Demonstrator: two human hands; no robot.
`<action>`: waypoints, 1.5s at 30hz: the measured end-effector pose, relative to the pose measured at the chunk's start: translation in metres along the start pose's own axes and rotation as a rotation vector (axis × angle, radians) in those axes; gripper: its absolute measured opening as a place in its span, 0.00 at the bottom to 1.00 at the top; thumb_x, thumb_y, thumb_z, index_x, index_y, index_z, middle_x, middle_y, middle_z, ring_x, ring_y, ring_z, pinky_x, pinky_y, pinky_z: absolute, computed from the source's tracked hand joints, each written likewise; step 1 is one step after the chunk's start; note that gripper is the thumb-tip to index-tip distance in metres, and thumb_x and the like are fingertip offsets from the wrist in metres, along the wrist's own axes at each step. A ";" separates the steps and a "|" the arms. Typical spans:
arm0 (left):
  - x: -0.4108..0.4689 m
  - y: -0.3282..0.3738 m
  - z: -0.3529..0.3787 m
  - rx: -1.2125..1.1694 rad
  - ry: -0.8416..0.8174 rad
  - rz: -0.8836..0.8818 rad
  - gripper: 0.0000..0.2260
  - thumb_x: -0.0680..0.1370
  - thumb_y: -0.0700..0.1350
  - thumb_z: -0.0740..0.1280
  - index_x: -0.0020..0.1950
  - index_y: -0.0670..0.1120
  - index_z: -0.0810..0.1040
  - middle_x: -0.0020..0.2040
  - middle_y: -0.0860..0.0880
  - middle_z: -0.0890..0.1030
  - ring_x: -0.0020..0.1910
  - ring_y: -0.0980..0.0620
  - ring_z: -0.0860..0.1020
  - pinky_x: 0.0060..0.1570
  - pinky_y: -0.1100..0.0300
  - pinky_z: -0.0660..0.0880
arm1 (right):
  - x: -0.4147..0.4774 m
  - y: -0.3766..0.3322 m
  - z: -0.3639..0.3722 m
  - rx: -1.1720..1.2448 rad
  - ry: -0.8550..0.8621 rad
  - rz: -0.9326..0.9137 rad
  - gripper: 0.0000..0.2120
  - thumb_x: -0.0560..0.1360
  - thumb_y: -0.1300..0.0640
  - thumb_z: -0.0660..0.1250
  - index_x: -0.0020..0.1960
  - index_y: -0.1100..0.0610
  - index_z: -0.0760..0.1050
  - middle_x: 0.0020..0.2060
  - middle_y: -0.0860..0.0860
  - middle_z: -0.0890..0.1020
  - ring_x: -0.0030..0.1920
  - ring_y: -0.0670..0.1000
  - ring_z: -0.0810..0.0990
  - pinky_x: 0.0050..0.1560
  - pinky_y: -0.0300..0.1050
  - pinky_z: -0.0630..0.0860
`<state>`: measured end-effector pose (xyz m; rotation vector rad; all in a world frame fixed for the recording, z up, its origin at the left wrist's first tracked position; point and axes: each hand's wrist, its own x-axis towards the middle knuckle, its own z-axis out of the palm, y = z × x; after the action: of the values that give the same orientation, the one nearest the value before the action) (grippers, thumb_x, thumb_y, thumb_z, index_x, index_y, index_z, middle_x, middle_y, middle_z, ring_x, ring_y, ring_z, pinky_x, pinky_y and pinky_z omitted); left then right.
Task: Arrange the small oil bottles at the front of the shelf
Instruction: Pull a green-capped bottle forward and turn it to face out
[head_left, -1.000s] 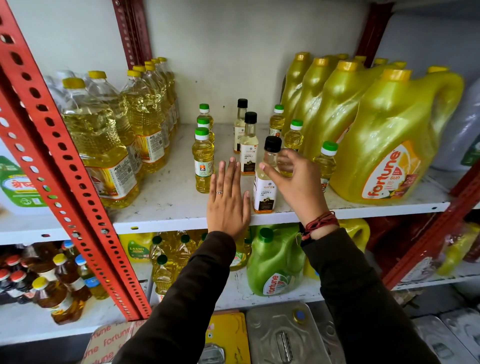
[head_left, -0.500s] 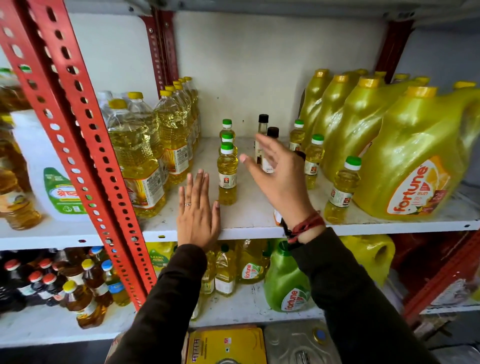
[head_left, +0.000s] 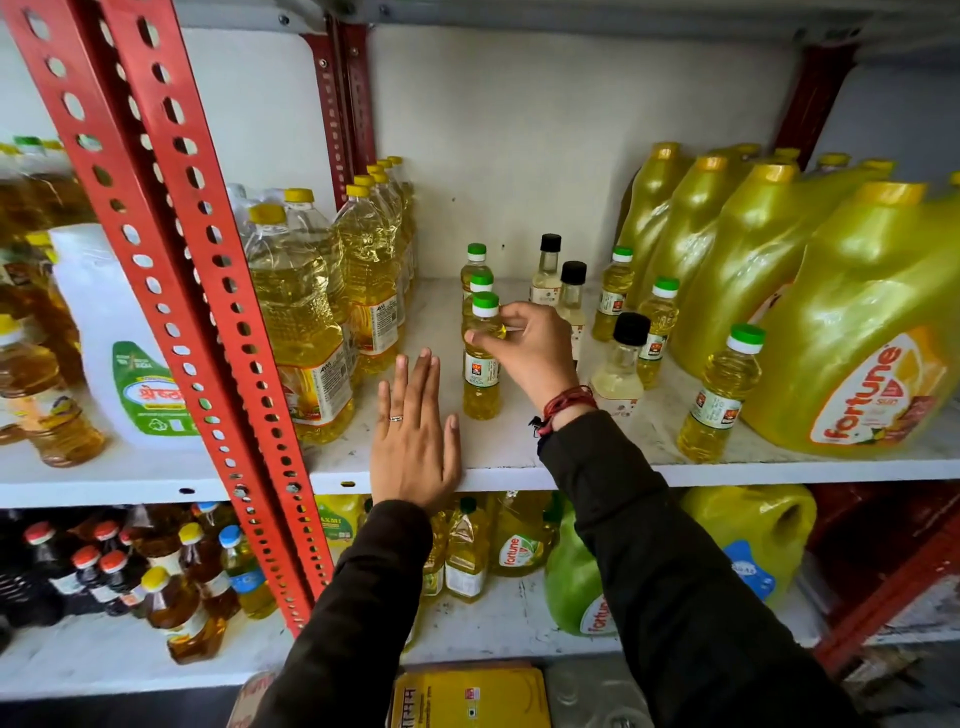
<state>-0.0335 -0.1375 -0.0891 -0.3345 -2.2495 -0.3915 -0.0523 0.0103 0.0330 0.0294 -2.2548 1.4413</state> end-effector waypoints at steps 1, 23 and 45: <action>0.000 0.000 0.000 0.003 0.000 0.001 0.30 0.84 0.50 0.51 0.84 0.39 0.56 0.85 0.44 0.54 0.85 0.47 0.45 0.82 0.53 0.37 | 0.001 0.001 0.001 -0.019 0.022 0.005 0.19 0.63 0.52 0.81 0.51 0.57 0.83 0.46 0.51 0.87 0.47 0.48 0.85 0.55 0.49 0.82; 0.000 0.000 -0.002 -0.023 0.011 -0.004 0.30 0.84 0.50 0.51 0.84 0.39 0.57 0.85 0.42 0.56 0.85 0.47 0.46 0.82 0.54 0.36 | 0.005 0.002 -0.001 -0.003 -0.044 0.027 0.19 0.65 0.52 0.81 0.52 0.57 0.82 0.41 0.46 0.82 0.40 0.37 0.78 0.41 0.28 0.71; -0.001 0.001 -0.003 -0.028 -0.005 -0.014 0.30 0.84 0.50 0.51 0.84 0.39 0.56 0.85 0.43 0.55 0.85 0.46 0.46 0.82 0.53 0.36 | -0.042 -0.009 -0.025 -0.029 -0.119 -0.067 0.17 0.66 0.50 0.80 0.52 0.53 0.85 0.41 0.45 0.85 0.46 0.43 0.84 0.55 0.43 0.81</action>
<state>-0.0306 -0.1376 -0.0876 -0.3346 -2.2539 -0.4303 -0.0030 0.0188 0.0325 0.1842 -2.3462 1.4060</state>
